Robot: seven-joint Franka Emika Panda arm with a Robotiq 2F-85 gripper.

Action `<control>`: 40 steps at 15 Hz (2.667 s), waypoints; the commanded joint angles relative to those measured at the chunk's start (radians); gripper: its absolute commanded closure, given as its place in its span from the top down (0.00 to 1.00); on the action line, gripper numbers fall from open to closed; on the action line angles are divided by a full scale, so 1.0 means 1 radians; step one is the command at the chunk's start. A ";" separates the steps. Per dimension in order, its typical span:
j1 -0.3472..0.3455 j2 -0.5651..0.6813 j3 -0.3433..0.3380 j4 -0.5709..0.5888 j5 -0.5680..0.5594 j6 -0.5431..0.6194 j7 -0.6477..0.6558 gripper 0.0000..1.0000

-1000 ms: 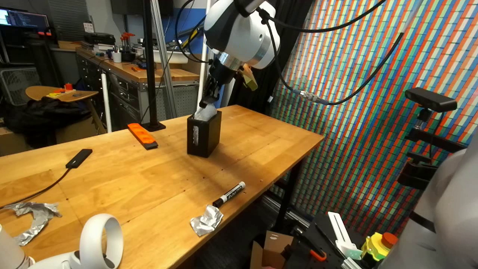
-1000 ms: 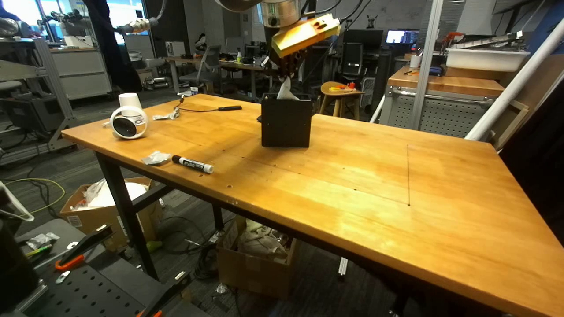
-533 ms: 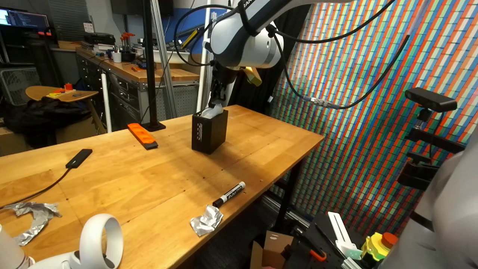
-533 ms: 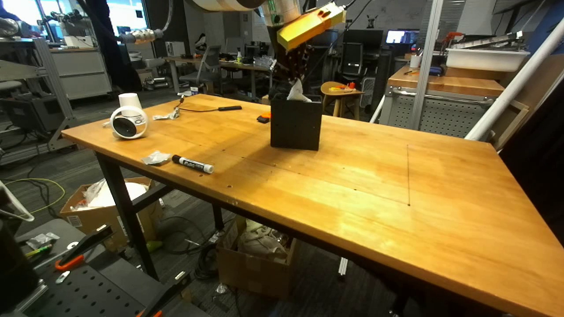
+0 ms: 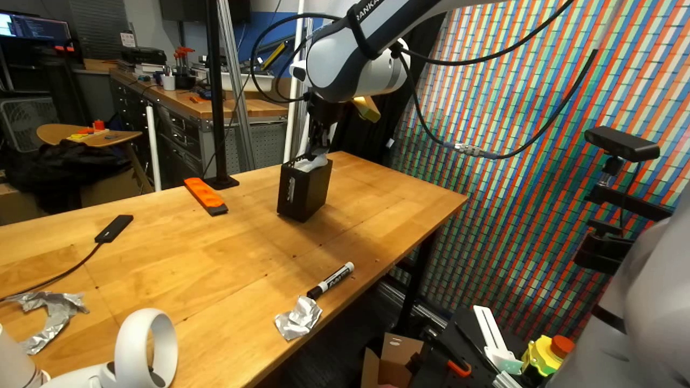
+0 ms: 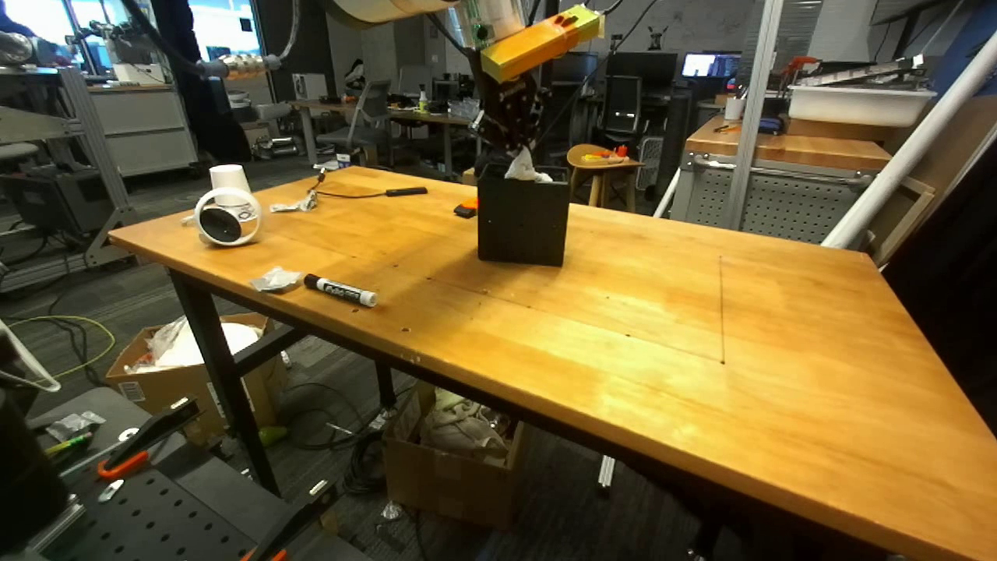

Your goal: Put the towel inside the black box

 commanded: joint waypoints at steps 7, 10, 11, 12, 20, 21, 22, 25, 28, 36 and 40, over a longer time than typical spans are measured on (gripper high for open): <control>0.019 0.027 0.055 0.158 0.184 -0.290 0.196 0.03; 0.012 0.046 0.053 0.167 0.200 -0.259 0.220 0.03; 0.009 0.054 0.051 0.171 0.197 -0.247 0.224 0.03; 0.006 0.065 0.050 0.174 0.185 -0.227 0.224 0.03; -0.012 0.122 0.049 0.195 0.120 -0.130 0.215 0.03; -0.013 0.126 0.049 0.198 0.110 -0.129 0.216 0.03; -0.014 0.129 0.049 0.201 0.097 -0.125 0.217 0.03; -0.012 0.134 0.043 0.212 0.041 -0.139 0.231 0.03; -0.012 0.133 0.038 0.220 -0.009 -0.153 0.248 0.03; -0.014 0.133 0.042 0.234 -0.009 -0.228 0.251 0.03; -0.010 0.138 0.050 0.254 0.021 -0.300 0.283 0.03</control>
